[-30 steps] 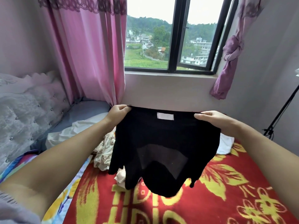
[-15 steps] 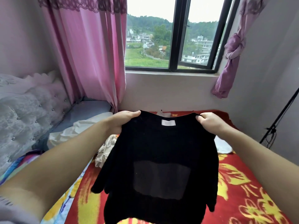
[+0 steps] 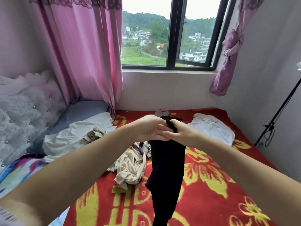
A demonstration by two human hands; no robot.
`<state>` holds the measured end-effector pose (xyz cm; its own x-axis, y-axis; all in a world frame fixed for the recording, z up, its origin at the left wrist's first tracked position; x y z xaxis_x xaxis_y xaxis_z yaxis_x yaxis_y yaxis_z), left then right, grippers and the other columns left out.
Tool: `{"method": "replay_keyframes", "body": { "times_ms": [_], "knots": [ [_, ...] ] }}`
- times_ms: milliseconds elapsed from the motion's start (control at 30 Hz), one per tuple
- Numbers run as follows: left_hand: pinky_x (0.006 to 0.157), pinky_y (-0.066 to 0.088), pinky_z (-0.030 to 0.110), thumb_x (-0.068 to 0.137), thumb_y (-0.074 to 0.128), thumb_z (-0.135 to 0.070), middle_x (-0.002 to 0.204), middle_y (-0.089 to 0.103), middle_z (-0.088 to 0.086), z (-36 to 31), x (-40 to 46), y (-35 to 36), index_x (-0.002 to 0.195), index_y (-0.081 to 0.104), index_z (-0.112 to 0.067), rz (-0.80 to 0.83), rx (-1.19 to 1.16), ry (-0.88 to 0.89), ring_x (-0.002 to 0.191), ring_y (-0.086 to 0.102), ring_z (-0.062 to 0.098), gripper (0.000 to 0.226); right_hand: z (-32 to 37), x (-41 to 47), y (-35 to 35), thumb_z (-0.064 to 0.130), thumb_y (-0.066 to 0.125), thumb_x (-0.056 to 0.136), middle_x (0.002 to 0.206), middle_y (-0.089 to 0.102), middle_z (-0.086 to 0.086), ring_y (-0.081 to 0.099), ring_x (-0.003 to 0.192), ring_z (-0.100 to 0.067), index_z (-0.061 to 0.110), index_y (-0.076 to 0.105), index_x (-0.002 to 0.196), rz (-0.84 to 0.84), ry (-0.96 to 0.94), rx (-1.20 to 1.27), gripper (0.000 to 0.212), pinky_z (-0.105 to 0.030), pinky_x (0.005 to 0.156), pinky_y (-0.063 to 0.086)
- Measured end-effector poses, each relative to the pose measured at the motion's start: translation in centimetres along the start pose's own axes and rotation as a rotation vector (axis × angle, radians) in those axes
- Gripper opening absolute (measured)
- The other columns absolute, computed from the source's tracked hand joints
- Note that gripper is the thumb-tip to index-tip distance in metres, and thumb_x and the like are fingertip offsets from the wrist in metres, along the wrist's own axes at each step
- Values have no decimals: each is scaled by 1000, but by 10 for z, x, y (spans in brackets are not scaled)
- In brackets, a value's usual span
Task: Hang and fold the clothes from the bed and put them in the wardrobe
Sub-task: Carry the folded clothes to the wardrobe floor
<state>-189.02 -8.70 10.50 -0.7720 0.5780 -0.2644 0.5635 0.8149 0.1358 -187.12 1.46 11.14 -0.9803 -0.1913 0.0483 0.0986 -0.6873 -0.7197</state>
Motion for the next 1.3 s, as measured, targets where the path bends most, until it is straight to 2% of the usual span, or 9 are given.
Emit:
{"method": "replay_keyframes", "body": {
  "times_ms": [67,133,233,400,533,700,867,1000,1300],
  "knots": [
    [92,53,42,92,47,-3,92,70,12,-9,0,-9,100,59,-7,-138,409,156,85,67,20,15,-3,-2,4,13,54,91,77,52,5,51,72,-14,17,49,101,56,-4,-25,12,-12,51,36],
    [103,43,41,84,61,-7,111,60,8,-20,-2,-10,120,53,-11,-246,886,361,105,56,19,37,-3,-2,4,7,47,91,79,54,-3,51,70,-17,17,50,107,63,19,4,19,-21,52,36],
    [105,27,25,77,72,-17,124,46,-6,-7,-1,7,137,41,-15,-50,1259,454,119,39,11,68,-1,-4,3,0,40,91,88,61,-5,54,69,-16,17,54,117,80,-31,9,35,-22,56,40],
    [62,40,16,83,71,-21,78,60,-10,3,14,2,88,60,-24,12,1077,338,70,56,0,12,-19,-9,-4,0,45,88,94,59,-1,51,70,-15,22,52,110,107,17,56,32,-25,60,40],
    [56,41,15,85,69,-28,64,60,-16,6,25,8,92,70,-17,50,1030,226,57,54,-1,13,-45,-13,-7,8,48,86,88,59,1,51,72,-12,22,53,98,260,130,-104,19,-27,65,39],
    [77,57,30,86,70,-25,90,73,-2,-8,29,27,103,72,-18,109,974,222,81,70,14,18,-83,-23,0,15,48,90,80,56,1,51,71,-10,16,54,80,406,250,-229,12,-23,64,40],
    [82,58,37,85,70,-14,92,73,5,-27,31,35,100,73,-16,122,822,221,84,71,20,16,-112,-30,0,21,48,82,94,65,-13,61,91,-24,-3,59,101,390,284,-122,33,-34,84,48],
    [74,56,29,86,65,-6,91,72,4,-36,43,50,101,73,-16,158,685,202,83,69,17,20,-154,-51,4,32,47,76,111,67,-17,62,107,-28,1,63,106,337,354,21,45,-44,100,46],
    [54,52,21,87,67,-20,76,73,-1,-39,97,103,87,74,-20,105,673,97,68,71,14,7,-209,-89,-32,62,55,87,99,70,-6,67,89,-25,33,69,105,58,283,503,37,-40,83,54]
  ]
}}
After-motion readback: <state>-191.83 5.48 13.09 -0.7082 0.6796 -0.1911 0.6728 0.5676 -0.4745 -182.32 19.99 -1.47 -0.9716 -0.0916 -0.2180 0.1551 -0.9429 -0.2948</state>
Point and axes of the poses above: each hand's wrist, its own x-axis towards the middle knuckle, its own y-axis out of the palm, z = x × y, the point moved 7 cm from there along x, towards the middle knuckle
